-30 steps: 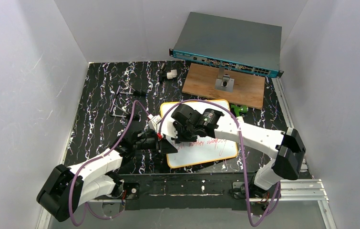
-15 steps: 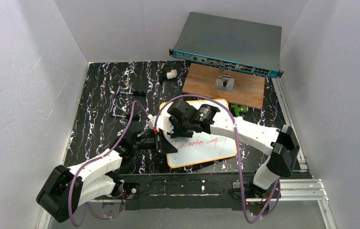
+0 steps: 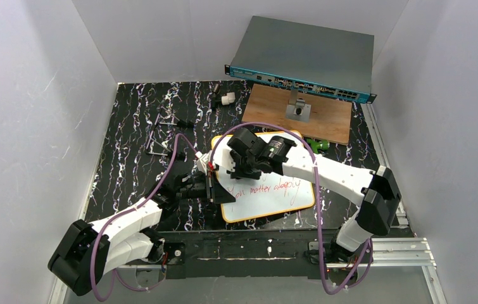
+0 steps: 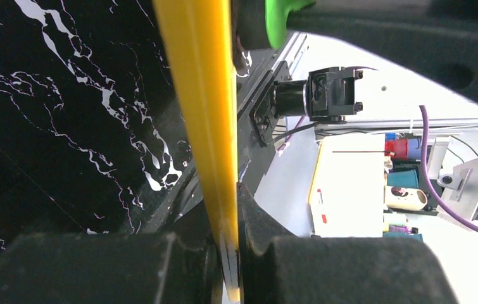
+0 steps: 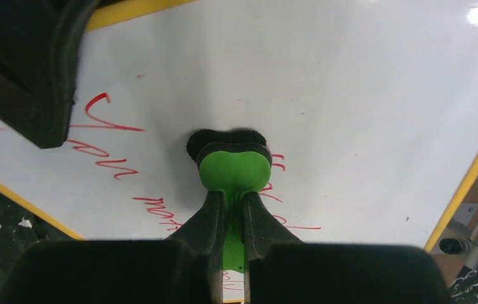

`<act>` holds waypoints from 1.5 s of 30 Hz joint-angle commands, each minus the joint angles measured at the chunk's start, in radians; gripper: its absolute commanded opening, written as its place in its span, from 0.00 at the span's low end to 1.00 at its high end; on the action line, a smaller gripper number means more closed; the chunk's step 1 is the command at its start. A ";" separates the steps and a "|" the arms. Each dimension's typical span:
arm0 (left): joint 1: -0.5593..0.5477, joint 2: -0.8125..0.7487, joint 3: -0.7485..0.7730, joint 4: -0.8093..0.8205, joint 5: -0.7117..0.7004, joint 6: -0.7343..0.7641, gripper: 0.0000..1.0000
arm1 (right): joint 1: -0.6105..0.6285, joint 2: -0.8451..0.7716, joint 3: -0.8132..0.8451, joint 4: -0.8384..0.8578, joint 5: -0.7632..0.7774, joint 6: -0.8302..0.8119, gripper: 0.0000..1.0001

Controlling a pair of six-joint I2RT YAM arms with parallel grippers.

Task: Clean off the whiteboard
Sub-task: Erase the whiteboard at the center of the board.

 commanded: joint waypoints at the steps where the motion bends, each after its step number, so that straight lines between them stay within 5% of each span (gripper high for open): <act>1: -0.010 -0.029 0.020 0.134 0.039 0.087 0.00 | -0.017 0.060 0.081 0.070 0.110 0.050 0.01; 11: -0.010 -0.037 0.021 0.125 0.038 0.091 0.00 | 0.044 0.032 0.002 -0.079 -0.196 -0.094 0.01; 24: -0.011 -0.016 0.013 0.149 0.043 0.089 0.00 | -0.092 0.020 0.004 0.102 0.065 0.031 0.01; 34: -0.012 -0.021 0.015 0.144 0.040 0.085 0.00 | -0.042 0.040 0.034 -0.035 -0.208 -0.062 0.01; 45: -0.012 -0.038 0.008 0.131 0.038 0.089 0.00 | -0.092 -0.063 -0.161 0.097 -0.064 -0.036 0.01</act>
